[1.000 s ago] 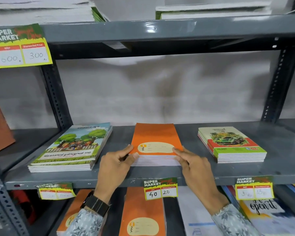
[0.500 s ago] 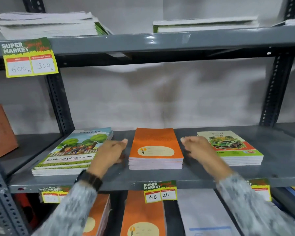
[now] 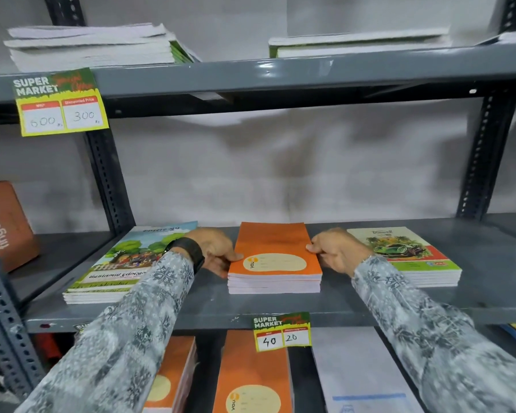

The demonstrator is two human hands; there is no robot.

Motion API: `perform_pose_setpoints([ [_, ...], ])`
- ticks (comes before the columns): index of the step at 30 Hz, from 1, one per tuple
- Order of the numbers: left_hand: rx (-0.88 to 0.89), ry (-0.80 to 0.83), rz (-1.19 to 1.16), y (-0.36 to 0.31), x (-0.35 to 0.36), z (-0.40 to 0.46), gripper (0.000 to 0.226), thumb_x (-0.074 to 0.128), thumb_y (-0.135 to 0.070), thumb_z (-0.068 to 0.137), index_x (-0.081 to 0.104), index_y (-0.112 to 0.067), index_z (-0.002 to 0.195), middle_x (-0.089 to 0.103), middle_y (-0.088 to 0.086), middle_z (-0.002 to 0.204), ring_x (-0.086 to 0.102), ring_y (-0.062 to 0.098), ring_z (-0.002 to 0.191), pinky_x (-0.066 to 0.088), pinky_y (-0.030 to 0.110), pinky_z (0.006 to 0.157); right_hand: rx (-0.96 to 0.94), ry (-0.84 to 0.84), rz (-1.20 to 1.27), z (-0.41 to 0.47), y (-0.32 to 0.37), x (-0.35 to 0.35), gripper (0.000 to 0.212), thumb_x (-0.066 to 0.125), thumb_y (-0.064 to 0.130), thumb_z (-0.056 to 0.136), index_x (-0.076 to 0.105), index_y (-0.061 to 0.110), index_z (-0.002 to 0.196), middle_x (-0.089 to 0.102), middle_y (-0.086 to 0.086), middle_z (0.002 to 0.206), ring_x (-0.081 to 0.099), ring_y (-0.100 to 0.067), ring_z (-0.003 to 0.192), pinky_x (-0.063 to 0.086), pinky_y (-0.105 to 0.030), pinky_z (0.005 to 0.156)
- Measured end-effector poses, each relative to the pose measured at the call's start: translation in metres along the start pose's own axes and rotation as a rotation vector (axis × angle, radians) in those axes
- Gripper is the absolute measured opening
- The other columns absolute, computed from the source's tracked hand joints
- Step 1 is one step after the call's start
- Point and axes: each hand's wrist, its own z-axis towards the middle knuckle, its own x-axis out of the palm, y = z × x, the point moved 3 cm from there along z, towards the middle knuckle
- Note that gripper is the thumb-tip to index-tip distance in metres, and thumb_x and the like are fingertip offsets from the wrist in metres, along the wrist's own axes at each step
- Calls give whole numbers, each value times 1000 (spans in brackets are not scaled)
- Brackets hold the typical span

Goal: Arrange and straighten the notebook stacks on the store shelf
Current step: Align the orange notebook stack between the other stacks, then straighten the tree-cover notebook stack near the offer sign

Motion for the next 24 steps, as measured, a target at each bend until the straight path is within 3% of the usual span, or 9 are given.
perform_pose_setpoints([
  [2,-3,-7,-1,0,1,2,11,64,1,98,64,2,109,77,14,92,75,27,81,65,41,72,-9,9,-33,0,-3,2,18,52,-18,95,66,-9,103,73,-19,96,71,-31,87,58,-43,77],
  [4,-7,-12,13,-2,4,5,3,61,1,100,64,1,100,75,15,94,76,31,94,63,48,90,-37,-6,-67,1,-5,3,20,54,-17,95,69,-9,105,74,-20,105,72,-33,95,58,-42,80],
  [7,-28,-4,45,-4,9,4,16,54,0,104,61,-1,90,72,16,98,69,37,120,53,53,107,-78,-42,-94,2,-5,3,21,57,-15,93,71,-10,108,76,-21,108,74,-34,98,62,-38,74],
  [9,-33,-14,77,-6,12,4,15,54,-2,104,60,-1,90,73,17,103,71,37,119,55,52,106,-95,-59,-136,3,-8,3,20,58,-13,94,70,-11,109,76,-23,107,76,-33,96,65,-37,71],
  [13,14,-120,100,-2,11,4,10,61,-5,101,61,-3,91,74,14,94,77,32,102,62,49,95,-159,-164,-216,3,-11,5,22,61,-9,90,66,-17,109,74,-29,108,71,-42,102,58,-60,85],
  [15,57,-164,97,-2,14,0,6,64,-7,99,62,-4,94,76,14,96,78,31,100,64,49,92,-166,-187,-215,2,-11,3,19,61,-7,89,68,-14,105,75,-27,104,73,-41,99,58,-60,84],
  [19,167,-174,26,13,-5,-13,19,70,-23,98,68,-4,102,78,9,102,78,24,90,68,37,73,-234,-242,-351,-10,-5,13,10,63,3,90,71,-1,94,78,-16,90,75,-24,75,64,-40,72],
  [21,299,-191,-61,23,-31,-25,22,70,-27,97,70,-12,112,73,4,107,73,21,91,64,26,62,-422,-366,-493,-24,7,24,26,64,15,90,71,8,115,76,-3,92,60,-5,62,51,-23,59],
  [24,521,-361,-103,59,-98,-55,38,71,-21,96,70,-12,134,75,1,100,69,17,89,62,30,78,-772,-437,-523,-52,27,76,38,61,18,90,69,18,128,74,-2,122,70,-18,96,54,-31,90],
])
